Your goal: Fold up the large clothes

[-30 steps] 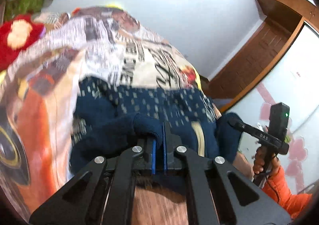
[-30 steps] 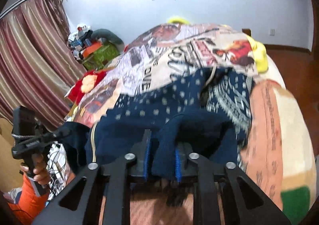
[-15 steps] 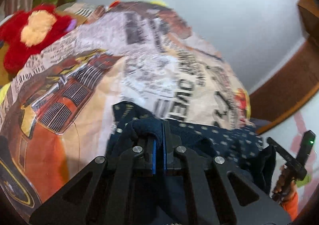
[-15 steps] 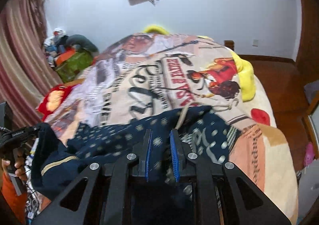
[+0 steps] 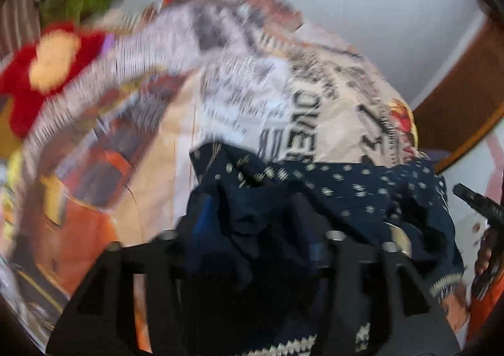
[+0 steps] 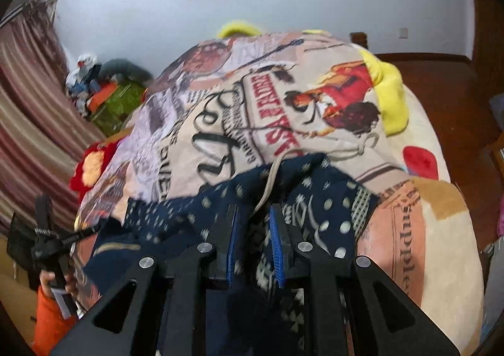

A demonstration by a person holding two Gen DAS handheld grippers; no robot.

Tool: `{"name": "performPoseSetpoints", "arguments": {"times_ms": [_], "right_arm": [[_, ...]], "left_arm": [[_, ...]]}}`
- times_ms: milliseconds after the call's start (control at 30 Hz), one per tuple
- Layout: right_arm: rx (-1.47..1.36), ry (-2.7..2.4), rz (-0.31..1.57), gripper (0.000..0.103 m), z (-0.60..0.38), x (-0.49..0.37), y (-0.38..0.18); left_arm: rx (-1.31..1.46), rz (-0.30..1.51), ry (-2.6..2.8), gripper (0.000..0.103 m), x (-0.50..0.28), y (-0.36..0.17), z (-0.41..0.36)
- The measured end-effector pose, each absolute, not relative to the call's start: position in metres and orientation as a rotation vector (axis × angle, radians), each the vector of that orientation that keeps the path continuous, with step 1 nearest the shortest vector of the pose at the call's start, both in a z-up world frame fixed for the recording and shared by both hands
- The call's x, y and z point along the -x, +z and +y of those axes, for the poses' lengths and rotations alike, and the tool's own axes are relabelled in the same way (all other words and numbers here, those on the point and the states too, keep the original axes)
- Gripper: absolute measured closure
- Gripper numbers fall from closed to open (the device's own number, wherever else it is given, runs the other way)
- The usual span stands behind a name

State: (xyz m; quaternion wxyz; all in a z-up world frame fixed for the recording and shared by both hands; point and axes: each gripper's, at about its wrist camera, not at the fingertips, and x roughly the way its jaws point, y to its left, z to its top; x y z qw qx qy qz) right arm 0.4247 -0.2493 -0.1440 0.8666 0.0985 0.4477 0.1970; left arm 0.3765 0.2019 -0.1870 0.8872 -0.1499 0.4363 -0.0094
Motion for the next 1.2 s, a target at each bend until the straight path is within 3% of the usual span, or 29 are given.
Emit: {"name": "performPoseSetpoints", "arguments": {"times_ms": [100, 433, 567, 633, 700, 967, 1000, 1067, 1133, 1167, 1200], "right_arm": [[-0.171, 0.425, 0.946, 0.087, -0.245, -0.411, -0.142], [-0.029, 0.504, 0.911, 0.087, -0.227, -0.368, -0.128], [0.038, 0.513, 0.936, 0.087, -0.226, -0.353, -0.131], [0.055, 0.511, 0.952, 0.087, -0.228, -0.347, -0.135], [0.066, 0.513, 0.970, 0.087, -0.231, -0.342, -0.139], [0.124, 0.516, 1.052, 0.087, -0.246, -0.329, -0.159], [0.124, 0.520, 1.056, 0.087, -0.249, -0.330, -0.161], [0.111, 0.527, 1.060, 0.087, -0.253, -0.331, -0.163], [0.088, 0.529, 1.065, 0.087, -0.256, -0.335, -0.164], [0.072, 0.531, 1.069, 0.087, -0.258, -0.337, -0.165], [0.059, 0.535, 1.072, 0.087, -0.259, -0.339, -0.165]], "left_arm": [[0.233, 0.864, -0.024, 0.037, -0.357, -0.161, 0.191], [0.152, 0.906, -0.168, 0.035, -0.329, -0.138, 0.135], [0.068, 0.902, -0.262, 0.029, -0.339, -0.127, 0.091], [0.038, 0.907, -0.330, 0.019, -0.353, -0.125, 0.067], [0.020, 0.917, -0.393, 0.014, -0.368, -0.129, 0.049], [0.171, 1.215, -0.514, 0.014, -0.432, -0.199, 0.005], [0.162, 1.219, -0.504, 0.016, -0.433, -0.203, 0.001], [0.124, 1.213, -0.500, 0.034, -0.433, -0.205, -0.011], [0.096, 1.223, -0.535, 0.080, -0.432, -0.206, -0.027], [0.081, 1.219, -0.537, 0.088, -0.431, -0.205, -0.033], [0.056, 1.202, -0.542, 0.090, -0.430, -0.201, -0.040]]}}
